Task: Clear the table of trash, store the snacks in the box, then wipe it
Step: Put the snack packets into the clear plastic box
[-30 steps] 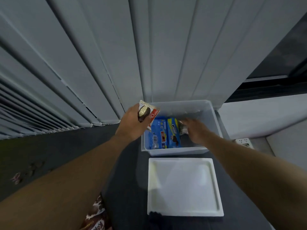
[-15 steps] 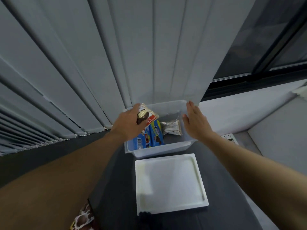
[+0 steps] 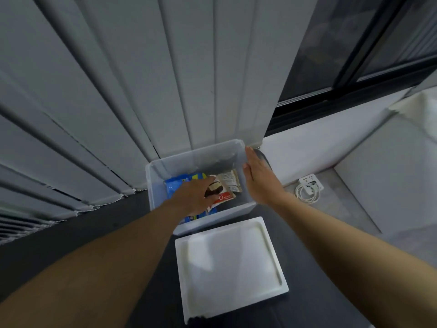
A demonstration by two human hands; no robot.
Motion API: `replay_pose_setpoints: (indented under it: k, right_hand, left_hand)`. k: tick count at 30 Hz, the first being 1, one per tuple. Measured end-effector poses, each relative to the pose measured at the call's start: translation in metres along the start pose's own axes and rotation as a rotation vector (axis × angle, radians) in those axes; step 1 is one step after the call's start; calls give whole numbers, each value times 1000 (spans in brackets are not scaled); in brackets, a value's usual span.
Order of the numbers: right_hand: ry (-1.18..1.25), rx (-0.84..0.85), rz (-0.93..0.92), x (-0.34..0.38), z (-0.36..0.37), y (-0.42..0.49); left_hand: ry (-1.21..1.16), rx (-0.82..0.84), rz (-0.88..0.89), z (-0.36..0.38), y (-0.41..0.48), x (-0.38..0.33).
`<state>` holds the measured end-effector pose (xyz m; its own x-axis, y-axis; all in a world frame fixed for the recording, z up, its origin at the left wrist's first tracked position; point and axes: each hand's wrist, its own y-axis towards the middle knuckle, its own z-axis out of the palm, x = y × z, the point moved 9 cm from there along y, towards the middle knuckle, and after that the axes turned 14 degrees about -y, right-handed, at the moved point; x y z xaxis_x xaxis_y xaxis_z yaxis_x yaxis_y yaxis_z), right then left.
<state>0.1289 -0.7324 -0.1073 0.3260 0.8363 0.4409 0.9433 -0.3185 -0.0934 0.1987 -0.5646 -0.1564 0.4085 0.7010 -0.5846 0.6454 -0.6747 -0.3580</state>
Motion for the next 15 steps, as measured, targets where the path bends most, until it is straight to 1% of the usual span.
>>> replay_pose_setpoints:
  k: [2, 4, 5, 8, 10, 15]
  right_hand:
    - [-2, -8, 0, 2, -3, -1]
    - [-6, -14, 1, 3, -3, -2]
    - [-7, -17, 3, 2, -2, -1]
    - [2, -33, 8, 1, -1, 1]
    - [3, -45, 6, 1, -1, 1]
    - [25, -74, 6, 1, -2, 2]
  left_hand:
    - [22, 44, 80, 13, 9, -7]
    - [147, 87, 173, 27, 17, -13]
    - [222, 104, 187, 32, 19, -13]
    - [393, 150, 97, 43, 23, -1]
    - [472, 165, 74, 47, 24, 2]
    - [531, 192, 61, 52, 30, 2]
